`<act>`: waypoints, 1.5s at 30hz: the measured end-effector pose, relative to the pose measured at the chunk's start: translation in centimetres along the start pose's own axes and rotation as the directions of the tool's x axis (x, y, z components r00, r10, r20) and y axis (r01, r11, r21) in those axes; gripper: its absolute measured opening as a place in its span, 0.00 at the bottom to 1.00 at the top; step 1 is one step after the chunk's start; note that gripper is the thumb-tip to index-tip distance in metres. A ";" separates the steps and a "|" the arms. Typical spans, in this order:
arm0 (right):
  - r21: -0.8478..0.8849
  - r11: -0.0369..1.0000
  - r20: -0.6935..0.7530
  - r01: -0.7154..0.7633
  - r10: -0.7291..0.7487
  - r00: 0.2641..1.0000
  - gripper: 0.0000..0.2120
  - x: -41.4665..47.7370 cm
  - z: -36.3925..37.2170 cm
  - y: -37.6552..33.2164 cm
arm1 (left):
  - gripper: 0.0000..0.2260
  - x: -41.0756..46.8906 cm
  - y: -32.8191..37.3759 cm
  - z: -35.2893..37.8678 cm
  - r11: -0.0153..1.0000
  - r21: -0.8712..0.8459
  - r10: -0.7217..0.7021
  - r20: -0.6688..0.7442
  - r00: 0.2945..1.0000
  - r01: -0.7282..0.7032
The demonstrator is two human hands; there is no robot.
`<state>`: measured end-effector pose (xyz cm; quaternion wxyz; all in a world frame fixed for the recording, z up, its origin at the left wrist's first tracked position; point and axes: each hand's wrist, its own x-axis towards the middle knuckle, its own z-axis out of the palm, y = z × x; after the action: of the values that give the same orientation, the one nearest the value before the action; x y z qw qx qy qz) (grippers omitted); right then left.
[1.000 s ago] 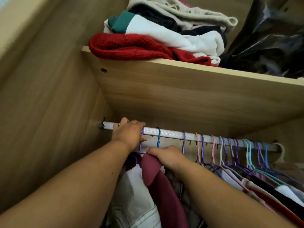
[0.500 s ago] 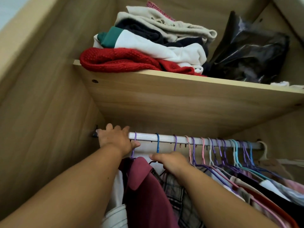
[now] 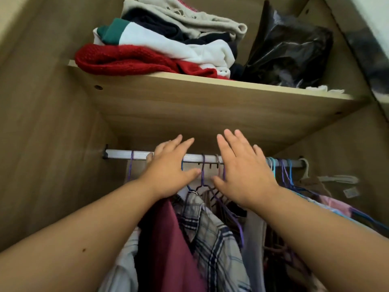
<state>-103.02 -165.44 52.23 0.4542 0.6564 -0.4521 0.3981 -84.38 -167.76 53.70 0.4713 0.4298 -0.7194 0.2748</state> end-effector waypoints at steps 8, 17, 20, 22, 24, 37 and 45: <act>-0.194 0.979 -0.096 0.062 -0.082 0.992 0.41 -10.7 -9.5 11.4 | 0.36 -6.4 16.9 1.8 0.963 0.003 0.266 -0.134 0.955 -0.268; -0.254 0.965 0.044 -0.058 0.071 0.997 0.39 -18.5 -15.0 24.3 | 0.46 -9.7 34.2 10.8 0.983 -0.071 0.165 -0.051 0.985 -0.168; -0.183 0.981 0.127 -0.069 0.093 0.988 0.39 -19.0 -14.2 26.8 | 0.48 -10.6 36.8 13.4 0.996 -0.081 0.037 0.069 0.997 -0.032; -0.134 0.989 0.176 -0.061 0.085 0.981 0.41 -19.1 -13.0 27.4 | 0.47 -11.2 37.5 14.4 0.993 -0.109 -0.031 0.121 0.992 0.045; -0.094 0.993 0.198 -0.077 0.094 0.976 0.42 -19.2 -11.9 27.1 | 0.44 -11.6 37.9 14.9 0.976 -0.204 -0.044 0.136 0.990 0.072; 0.138 0.975 0.064 -0.176 0.169 0.984 0.39 -19.1 -10.0 24.0 | 0.20 -12.8 38.4 13.9 0.835 -0.533 -0.095 0.106 0.990 0.137; 0.140 0.976 0.037 -0.170 0.166 0.985 0.40 -18.1 -10.2 19.8 | 0.15 -14.4 35.4 11.5 0.818 -0.551 -0.140 0.088 0.986 0.166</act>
<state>-128.03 -155.07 42.77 0.3650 0.6518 -0.4820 0.4579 -117.81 -154.82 36.26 0.5805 0.3364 -0.7414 0.0057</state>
